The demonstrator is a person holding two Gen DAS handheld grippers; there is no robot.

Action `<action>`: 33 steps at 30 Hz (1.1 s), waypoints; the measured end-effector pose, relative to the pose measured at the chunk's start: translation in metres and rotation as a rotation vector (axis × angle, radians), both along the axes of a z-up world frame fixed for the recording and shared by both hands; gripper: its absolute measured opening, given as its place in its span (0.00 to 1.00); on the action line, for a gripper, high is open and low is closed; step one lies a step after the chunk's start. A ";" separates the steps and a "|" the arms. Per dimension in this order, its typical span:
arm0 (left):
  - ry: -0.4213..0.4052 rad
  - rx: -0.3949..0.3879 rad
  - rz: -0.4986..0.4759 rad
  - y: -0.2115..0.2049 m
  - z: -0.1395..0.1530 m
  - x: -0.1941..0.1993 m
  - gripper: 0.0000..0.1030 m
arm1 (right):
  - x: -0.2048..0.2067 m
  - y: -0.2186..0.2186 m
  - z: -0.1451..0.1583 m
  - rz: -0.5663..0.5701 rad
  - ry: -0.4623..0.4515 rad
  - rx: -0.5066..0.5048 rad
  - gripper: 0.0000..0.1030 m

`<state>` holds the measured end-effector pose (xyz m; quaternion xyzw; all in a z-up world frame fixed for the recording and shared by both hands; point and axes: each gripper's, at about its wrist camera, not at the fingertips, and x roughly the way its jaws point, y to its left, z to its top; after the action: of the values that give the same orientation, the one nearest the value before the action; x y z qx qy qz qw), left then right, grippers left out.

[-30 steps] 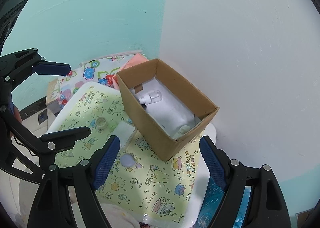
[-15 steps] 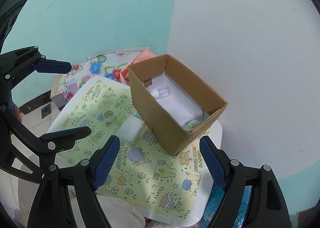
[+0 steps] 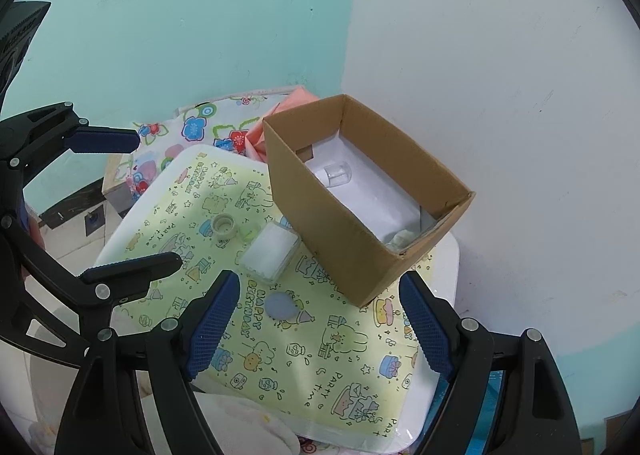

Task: Organize objects
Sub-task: 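Withdraw both open tools from the box back over the tray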

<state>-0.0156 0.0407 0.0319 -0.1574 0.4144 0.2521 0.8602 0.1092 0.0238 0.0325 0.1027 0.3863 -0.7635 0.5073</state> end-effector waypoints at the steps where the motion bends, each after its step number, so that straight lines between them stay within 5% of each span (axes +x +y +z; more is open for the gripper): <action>1: -0.002 0.003 0.004 0.001 -0.002 0.000 0.93 | -0.001 -0.002 -0.001 -0.003 0.002 -0.001 0.82; 33: -0.012 -0.096 -0.011 0.028 -0.069 0.001 0.93 | -0.020 -0.049 -0.048 0.009 -0.028 0.079 0.82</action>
<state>-0.0147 0.0688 -0.0375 -0.1979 0.4216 0.2264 0.8555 0.0896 -0.0256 -0.0150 0.1318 0.4094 -0.7437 0.5117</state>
